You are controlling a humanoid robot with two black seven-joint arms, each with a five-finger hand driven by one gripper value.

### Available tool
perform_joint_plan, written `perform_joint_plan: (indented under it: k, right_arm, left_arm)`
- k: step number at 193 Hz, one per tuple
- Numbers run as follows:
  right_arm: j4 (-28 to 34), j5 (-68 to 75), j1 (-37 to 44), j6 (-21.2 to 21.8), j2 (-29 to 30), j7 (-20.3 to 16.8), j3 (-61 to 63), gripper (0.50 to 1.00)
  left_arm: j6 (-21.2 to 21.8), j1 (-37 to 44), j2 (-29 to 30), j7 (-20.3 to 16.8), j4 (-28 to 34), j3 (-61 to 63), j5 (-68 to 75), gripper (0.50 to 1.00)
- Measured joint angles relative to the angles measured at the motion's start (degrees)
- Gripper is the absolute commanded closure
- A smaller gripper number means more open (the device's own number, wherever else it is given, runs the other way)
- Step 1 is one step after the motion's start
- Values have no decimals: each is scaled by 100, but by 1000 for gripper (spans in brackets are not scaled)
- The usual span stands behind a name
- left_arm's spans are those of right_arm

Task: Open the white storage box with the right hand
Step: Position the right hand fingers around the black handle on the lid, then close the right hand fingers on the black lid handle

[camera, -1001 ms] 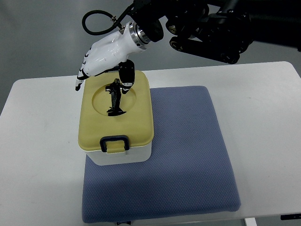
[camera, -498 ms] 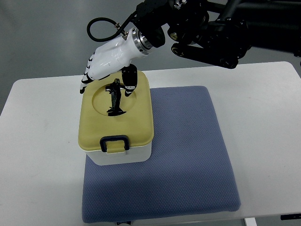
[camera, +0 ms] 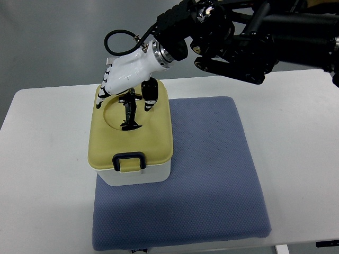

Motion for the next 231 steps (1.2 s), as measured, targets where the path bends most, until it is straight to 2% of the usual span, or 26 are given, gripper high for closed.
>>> perform_joint_plan:
  k: [59,103,111,145,182,207,231]
  right_arm:
    - [-26,-47,-147,-16,-24,-36,0,648]
    - [-34,-50,-161,-17,-23,-38,0,711]
    - [-34,-51,-162,-18,-22,-38,0,742]
    - [-44,-50,-162,-17,-21,-38,0,803]
    - [-52,4,-140,-147,-22,-38,11,807]
    - [-52,48,-106,-292,-43,-33,17,871]
    - [-52,57,-85,-316,-69,-5,18,967]
  left_arm:
    - [0,0,0,0,0,-1,0,500]
    - [0,0,0,0,0,-1,0,500]
    - [0,0,0,0,0,-1,0,500]
    - [0,0,0,0,0,0,0,500]
    - [-1,0,0,0,0,1,0,500]
    - [-2,0,0,0,0,1,0,500]
    - [-2,0,0,0,0,0,0,500]
